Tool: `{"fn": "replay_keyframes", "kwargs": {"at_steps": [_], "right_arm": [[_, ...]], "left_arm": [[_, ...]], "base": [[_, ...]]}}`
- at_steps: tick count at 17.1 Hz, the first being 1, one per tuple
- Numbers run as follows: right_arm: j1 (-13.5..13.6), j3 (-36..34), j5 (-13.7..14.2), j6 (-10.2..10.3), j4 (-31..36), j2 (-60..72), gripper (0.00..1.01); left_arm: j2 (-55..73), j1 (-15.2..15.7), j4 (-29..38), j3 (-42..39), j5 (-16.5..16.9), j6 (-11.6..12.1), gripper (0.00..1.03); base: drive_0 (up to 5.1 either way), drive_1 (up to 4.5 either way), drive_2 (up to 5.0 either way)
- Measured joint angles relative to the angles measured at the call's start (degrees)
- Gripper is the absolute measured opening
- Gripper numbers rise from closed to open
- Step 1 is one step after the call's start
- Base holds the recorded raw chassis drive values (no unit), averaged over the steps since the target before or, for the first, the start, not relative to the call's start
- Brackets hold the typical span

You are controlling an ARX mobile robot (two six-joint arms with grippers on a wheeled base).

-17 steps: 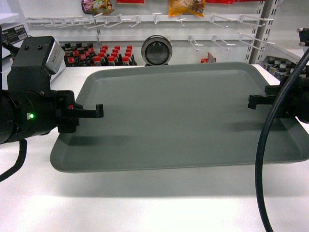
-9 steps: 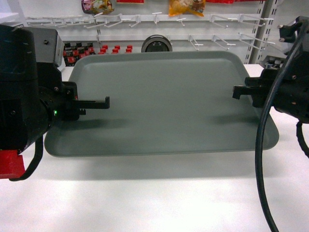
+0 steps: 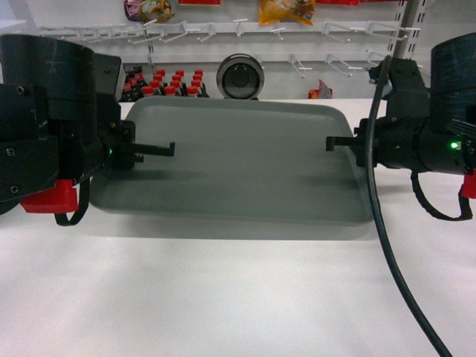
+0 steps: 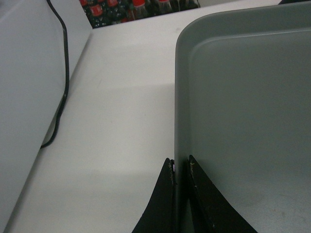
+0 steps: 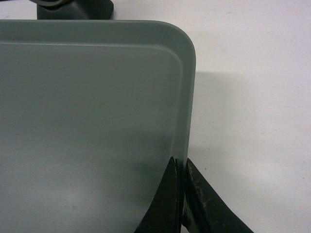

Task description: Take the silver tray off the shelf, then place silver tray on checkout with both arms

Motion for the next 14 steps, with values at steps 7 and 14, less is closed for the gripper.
{"fn": "replay_keyframes", "kwargs": {"at_steps": [7, 14], "right_arm": [[1.05, 7.63, 2.89, -4.09, -7.93, 5.75, 0.02], [1.36, 10.03, 4.57, -10.01, -8.24, 7.23, 0.20]], "left_arm": [[5.44, 0.81, -11.32, 5.68, 0.48, -3.02, 0.03], [6.56, 0.70, -12.00, 7.85, -1.57, -3.96, 0.33]], "base": [[0.0, 0.00, 0.0], [0.0, 0.00, 0.0]]}}
